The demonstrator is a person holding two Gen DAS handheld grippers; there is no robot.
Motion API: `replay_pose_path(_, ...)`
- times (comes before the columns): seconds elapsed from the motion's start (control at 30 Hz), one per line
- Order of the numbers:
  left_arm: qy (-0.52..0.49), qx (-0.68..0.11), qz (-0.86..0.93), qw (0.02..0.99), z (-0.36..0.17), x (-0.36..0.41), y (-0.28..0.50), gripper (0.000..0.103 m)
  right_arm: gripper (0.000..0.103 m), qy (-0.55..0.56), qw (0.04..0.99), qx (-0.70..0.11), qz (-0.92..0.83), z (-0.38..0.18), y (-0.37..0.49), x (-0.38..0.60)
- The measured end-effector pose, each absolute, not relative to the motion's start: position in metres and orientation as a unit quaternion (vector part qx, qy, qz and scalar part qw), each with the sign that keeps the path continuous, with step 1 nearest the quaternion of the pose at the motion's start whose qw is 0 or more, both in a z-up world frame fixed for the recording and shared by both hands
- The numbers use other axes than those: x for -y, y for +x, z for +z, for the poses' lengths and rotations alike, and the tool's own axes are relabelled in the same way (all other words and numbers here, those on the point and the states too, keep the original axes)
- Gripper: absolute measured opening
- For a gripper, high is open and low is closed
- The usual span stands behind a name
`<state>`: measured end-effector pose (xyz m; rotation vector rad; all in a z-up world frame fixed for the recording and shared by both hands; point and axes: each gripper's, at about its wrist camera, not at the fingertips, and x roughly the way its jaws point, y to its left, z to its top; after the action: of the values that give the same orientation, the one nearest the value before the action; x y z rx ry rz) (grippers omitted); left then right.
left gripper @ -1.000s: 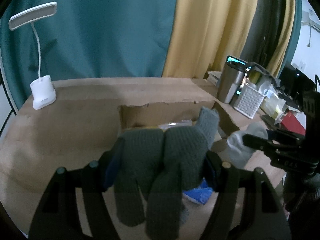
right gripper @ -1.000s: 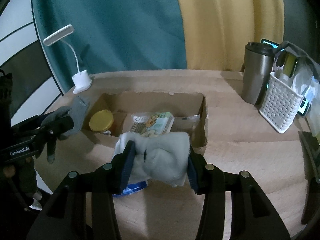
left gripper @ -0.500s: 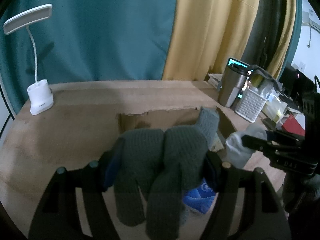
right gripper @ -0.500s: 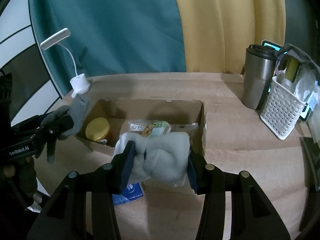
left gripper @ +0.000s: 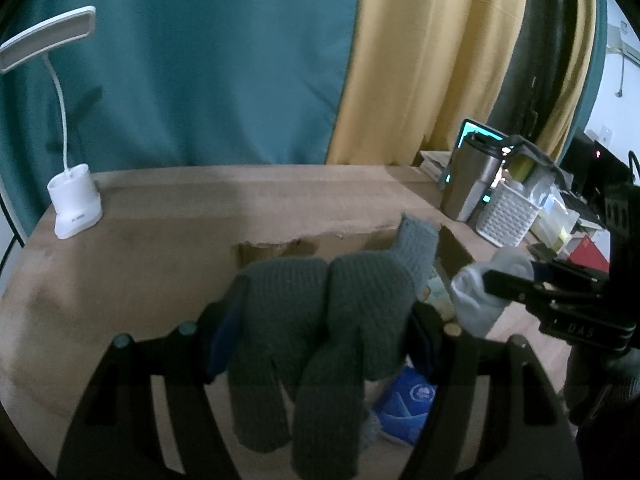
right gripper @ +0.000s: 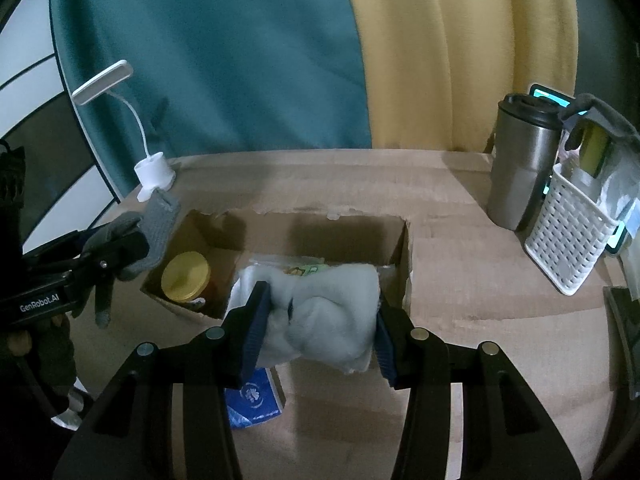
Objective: Organize objects
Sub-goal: 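Carry the gloves with left gripper over the box while right carries the white cloth over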
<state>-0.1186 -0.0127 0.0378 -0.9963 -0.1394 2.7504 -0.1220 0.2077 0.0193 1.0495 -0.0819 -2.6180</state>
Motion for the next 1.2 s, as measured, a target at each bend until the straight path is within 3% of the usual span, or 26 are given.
replay_pose_path(1.2, -0.342, 0.053, 0.932, 0.104, 0.024, 0.015, -0.168, 0.071, 0.05, 0.368, 0.142, 0.042, -0.918, 0.015, -0.174, -0.211)
